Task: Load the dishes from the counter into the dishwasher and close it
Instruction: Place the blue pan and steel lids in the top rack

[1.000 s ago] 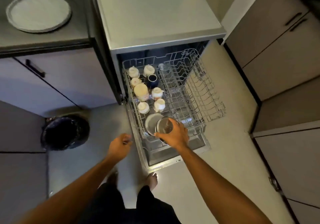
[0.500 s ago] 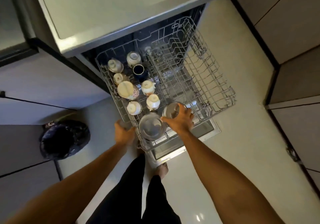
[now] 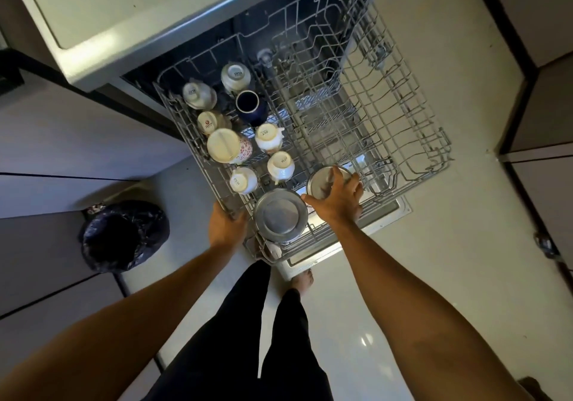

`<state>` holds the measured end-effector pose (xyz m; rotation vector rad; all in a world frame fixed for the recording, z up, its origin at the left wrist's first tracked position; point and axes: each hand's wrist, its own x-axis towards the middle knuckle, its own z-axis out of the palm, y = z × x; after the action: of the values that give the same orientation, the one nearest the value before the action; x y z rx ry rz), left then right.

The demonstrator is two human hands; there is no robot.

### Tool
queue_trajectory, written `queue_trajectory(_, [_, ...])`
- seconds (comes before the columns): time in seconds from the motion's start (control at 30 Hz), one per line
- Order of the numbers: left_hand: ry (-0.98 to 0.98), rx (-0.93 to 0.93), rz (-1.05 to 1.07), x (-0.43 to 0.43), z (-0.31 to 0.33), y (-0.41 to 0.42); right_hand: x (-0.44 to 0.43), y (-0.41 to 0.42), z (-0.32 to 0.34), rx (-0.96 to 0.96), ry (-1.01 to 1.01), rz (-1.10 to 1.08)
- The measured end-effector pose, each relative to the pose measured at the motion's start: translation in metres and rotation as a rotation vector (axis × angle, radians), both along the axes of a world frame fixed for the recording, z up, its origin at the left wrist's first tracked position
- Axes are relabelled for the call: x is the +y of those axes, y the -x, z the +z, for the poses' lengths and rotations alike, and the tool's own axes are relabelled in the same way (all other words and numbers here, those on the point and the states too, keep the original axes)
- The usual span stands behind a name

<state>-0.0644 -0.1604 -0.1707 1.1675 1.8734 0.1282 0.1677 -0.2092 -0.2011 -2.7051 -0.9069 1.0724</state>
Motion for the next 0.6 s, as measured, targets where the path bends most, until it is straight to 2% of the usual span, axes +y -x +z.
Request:
queue_trajectory(0.17, [-0.016,-0.028,-0.03,0.0,0.004,0.002,-0.002,-0.003,0.004,0.028,0.081,0.069])
queue_trajectory(0.3, [-0.011,-0.023,-0.061,0.0,0.007,0.007,0.004,-0.006,0.016,0.046,0.116,0.042])
queue_trajectory(0.5, [-0.044,0.001,-0.124,0.0,0.021,0.03,-0.013,0.002,0.044,0.092,-0.023,-0.053])
queue_trajectory(0.6, [-0.119,-0.026,-0.143,-0.007,0.039,0.047,-0.026,0.016,0.067,0.125,-0.061,-0.078])
